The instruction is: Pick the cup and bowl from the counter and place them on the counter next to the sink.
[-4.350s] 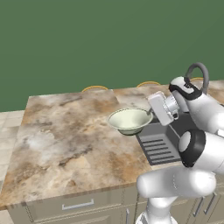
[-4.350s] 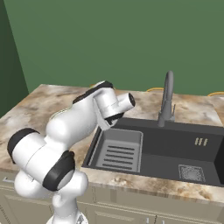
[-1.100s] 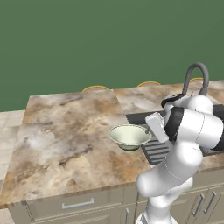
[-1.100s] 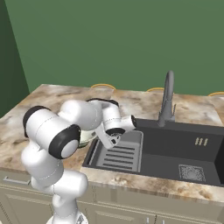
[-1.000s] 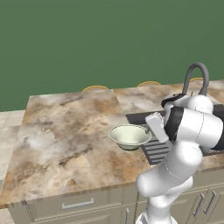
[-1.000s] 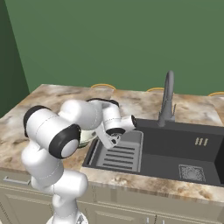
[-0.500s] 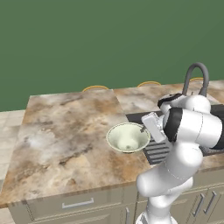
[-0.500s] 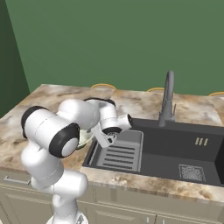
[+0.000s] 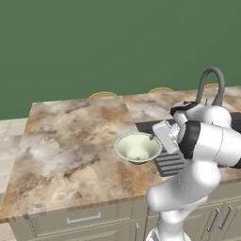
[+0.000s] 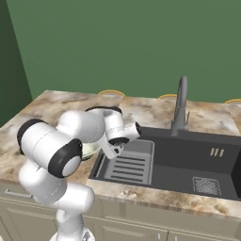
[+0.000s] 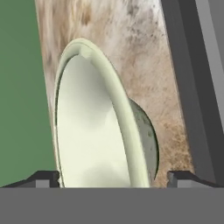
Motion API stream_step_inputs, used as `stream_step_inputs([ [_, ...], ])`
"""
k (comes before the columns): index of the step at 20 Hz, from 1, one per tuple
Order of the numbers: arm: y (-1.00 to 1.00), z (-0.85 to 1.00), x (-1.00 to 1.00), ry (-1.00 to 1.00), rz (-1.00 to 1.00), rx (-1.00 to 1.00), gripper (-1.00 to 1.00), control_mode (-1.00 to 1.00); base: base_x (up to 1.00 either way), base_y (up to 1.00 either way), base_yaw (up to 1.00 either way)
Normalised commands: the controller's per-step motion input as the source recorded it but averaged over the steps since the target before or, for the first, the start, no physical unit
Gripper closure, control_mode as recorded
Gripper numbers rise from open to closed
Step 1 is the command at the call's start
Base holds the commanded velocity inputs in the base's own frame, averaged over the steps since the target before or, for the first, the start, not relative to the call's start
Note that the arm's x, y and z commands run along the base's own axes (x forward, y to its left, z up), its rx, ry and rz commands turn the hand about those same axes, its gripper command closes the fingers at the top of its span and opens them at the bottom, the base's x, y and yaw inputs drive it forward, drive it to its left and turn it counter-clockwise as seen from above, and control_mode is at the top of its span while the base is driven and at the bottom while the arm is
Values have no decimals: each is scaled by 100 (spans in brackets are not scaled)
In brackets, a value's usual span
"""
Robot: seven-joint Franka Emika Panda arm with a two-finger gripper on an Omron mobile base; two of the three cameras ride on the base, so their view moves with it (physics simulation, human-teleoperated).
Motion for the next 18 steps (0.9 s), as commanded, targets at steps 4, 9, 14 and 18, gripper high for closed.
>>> stream_step_inputs([
  [4,-16,54,0,0,0,0,-100,-100,0,0,0],
  [9,-41,56,4,3,0,0,-100,-100,0,0,0],
  [14,-29,43,-2,12,0,-2,-100,-100,0,0,0],
  [18,-10,21,-25,7,0,-10,-100,-100,0,0,0],
])
